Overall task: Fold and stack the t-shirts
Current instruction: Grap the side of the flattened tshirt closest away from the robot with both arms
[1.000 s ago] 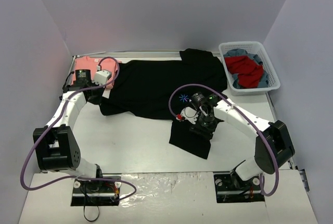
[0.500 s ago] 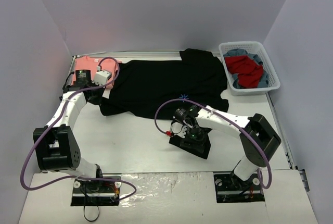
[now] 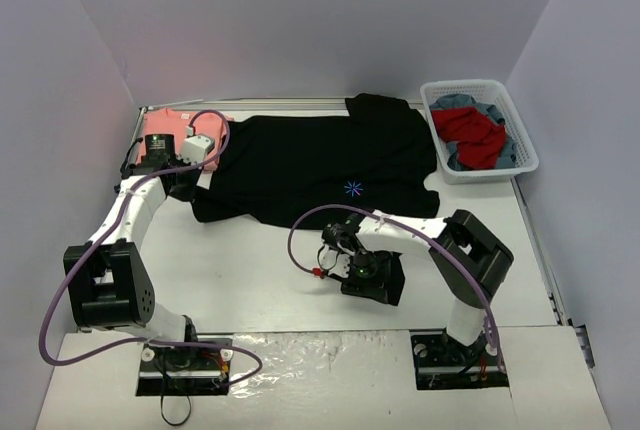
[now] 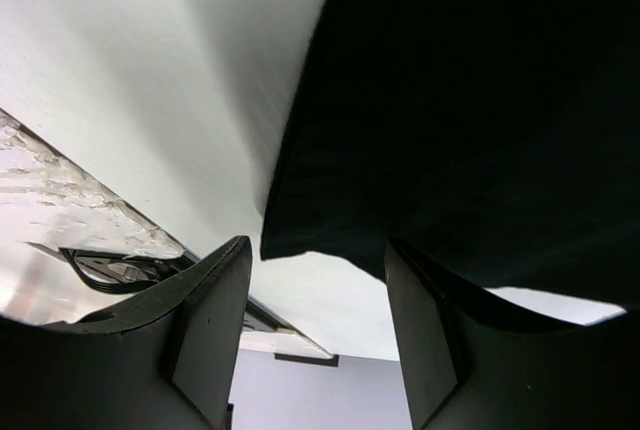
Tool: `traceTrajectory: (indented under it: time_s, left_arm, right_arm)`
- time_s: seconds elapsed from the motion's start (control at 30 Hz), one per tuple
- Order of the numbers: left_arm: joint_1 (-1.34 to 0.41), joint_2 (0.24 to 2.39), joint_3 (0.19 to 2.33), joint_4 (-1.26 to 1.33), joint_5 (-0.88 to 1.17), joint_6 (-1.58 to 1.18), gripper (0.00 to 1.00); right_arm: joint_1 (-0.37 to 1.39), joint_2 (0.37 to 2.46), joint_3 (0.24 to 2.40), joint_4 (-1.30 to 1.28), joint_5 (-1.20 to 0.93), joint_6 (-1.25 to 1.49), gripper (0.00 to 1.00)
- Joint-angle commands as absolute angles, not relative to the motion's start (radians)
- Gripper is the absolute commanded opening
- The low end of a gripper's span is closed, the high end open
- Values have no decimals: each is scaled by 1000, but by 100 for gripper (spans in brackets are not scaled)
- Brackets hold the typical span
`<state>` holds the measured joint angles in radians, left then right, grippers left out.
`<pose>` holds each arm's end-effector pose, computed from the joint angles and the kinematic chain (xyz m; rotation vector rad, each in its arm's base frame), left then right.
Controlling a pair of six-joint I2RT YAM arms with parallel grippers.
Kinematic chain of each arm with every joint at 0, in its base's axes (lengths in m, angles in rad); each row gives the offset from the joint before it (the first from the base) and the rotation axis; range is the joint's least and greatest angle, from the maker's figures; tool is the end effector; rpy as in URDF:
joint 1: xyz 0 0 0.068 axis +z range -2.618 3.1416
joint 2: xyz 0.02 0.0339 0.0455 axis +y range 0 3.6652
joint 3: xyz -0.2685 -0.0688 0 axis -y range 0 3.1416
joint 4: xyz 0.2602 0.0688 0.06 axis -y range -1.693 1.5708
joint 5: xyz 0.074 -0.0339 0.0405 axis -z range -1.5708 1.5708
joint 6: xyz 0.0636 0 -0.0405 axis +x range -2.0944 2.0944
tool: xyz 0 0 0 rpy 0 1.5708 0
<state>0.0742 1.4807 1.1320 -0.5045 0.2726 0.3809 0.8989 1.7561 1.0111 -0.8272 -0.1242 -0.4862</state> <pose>0.3501 0.0089 0.2465 0.4851 2.3360 -0.1168 0.1813 0.2407 0.1080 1.9850 -2.3929 -0.1888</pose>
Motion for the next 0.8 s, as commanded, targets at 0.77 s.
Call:
traceTrajectory:
  time_s: [0.77]
  left_arm:
    - [86, 1440, 1121, -480, 298, 383, 2]
  right_arm:
    - [940, 1954, 1022, -735, 60, -380, 32]
